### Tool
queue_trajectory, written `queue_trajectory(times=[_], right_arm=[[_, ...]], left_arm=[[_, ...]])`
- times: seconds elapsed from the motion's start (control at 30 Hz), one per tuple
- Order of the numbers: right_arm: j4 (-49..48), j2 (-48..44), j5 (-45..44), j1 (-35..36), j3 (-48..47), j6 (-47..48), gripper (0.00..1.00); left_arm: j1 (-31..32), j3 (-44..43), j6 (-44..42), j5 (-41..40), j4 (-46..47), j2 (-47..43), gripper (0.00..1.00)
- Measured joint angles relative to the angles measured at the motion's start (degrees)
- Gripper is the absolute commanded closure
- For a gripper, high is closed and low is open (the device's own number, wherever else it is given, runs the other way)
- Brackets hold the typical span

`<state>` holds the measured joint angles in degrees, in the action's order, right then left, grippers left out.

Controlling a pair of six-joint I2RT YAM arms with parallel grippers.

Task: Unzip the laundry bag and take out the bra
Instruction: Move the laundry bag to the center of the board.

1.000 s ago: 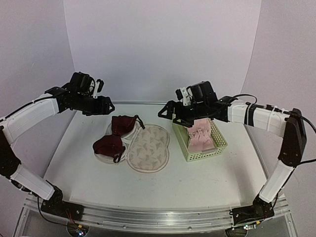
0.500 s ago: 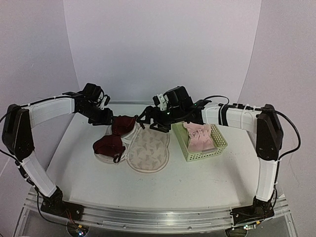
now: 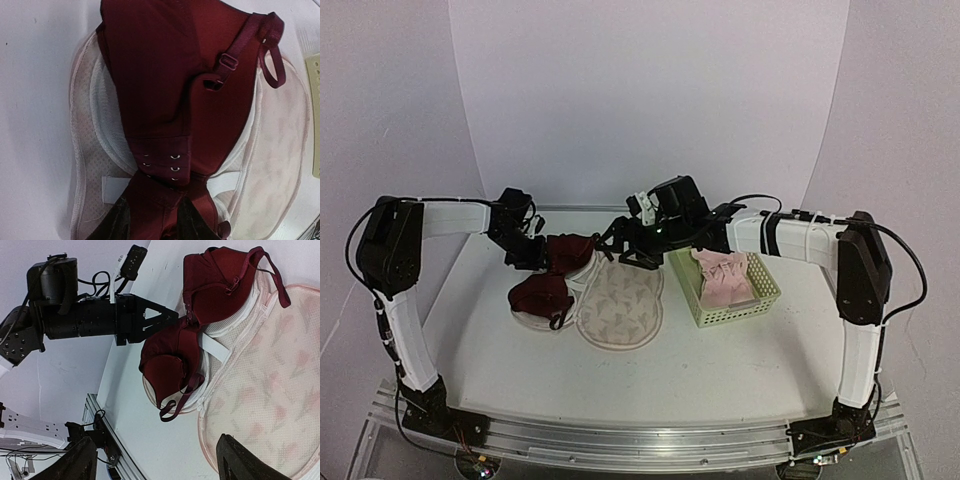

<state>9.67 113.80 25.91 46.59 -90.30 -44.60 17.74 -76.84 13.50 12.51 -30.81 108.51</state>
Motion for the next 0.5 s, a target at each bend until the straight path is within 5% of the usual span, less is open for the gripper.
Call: queue_trajectory(times=[0.23,0.5], right_arm=[[-0.11,0.00,0.00,0.00,0.04,0.26,0.18],[-0.11,0.00,0.00,0.00,0.09,0.44,0.17]], left_arm=[[-2.29,-0.37,0.59,0.09,0.79,1.40,0.98],[-2.62,-1.62,0.20,0.76,1.64,5.20,1.00]])
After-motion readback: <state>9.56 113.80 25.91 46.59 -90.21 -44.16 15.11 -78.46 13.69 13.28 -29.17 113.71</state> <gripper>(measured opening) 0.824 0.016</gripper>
